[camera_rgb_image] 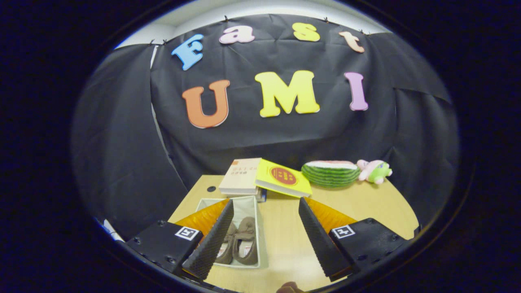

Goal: Open the storage box then place both shoes into the box .Put the left shoe in first, then the right shoe, with the right side of both shoes facing outward in a uniform manner.

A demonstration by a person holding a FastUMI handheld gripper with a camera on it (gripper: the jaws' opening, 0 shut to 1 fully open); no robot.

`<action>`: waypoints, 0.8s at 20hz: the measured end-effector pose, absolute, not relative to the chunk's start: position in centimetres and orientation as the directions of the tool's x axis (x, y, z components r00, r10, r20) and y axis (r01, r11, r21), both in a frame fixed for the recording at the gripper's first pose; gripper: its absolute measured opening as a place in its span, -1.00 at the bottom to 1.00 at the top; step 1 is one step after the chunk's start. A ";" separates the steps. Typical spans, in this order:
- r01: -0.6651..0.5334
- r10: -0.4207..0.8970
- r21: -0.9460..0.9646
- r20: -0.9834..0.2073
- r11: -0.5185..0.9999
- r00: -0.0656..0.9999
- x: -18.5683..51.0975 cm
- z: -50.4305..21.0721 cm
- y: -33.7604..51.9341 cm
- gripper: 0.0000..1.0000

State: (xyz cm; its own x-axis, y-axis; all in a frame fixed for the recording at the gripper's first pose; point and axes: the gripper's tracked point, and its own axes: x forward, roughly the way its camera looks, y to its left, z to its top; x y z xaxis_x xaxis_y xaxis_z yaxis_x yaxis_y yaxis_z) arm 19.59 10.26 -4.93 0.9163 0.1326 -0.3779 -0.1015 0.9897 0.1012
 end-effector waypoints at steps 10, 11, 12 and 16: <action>-0.055 0.063 0.099 -0.080 0.994 0.995 8.4 0.1 0.4 1.00; -0.045 0.053 0.096 -0.081 0.994 0.995 7.8 0.0 -0.6 1.00; -0.041 0.049 0.107 -0.078 0.993 0.996 7.4 0.0 -1.0 1.00; -0.032 0.039 0.097 -0.067 0.995 0.997 6.3 0.4 -1.6 1.00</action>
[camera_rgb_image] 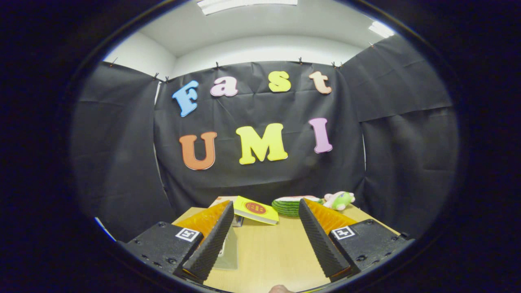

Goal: Open the storage box then place both shoes into the box .Put the left shoe in first, then the right shoe, with the right side of both shoes facing outward in a uniform manner.

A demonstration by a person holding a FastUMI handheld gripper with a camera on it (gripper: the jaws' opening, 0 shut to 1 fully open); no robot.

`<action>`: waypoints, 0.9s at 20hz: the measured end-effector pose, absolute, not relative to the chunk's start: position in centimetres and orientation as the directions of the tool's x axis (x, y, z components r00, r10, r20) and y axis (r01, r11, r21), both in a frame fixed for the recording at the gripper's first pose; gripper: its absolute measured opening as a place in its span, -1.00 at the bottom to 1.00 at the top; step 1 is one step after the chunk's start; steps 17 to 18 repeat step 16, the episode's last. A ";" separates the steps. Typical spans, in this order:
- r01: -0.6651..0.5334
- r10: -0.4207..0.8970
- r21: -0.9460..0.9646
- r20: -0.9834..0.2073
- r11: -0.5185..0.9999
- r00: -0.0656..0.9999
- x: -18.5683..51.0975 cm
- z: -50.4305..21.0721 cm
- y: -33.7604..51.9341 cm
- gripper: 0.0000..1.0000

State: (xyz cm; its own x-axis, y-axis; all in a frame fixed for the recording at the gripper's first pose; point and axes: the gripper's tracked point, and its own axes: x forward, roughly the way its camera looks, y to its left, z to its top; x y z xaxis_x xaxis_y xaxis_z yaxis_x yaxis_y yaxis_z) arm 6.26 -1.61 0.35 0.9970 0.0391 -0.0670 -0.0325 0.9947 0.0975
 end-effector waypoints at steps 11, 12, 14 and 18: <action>-0.150 0.165 0.159 -0.087 0.976 0.982 4.0 2.1 1.7 1.00; -0.144 0.157 0.158 -0.078 0.977 0.984 4.0 2.5 1.4 1.00; -0.137 0.147 0.149 -0.062 0.979 0.987 3.7 3.1 1.4 1.00; -0.136 0.142 0.131 -0.037 0.982 0.989 3.2 3.9 1.5 1.00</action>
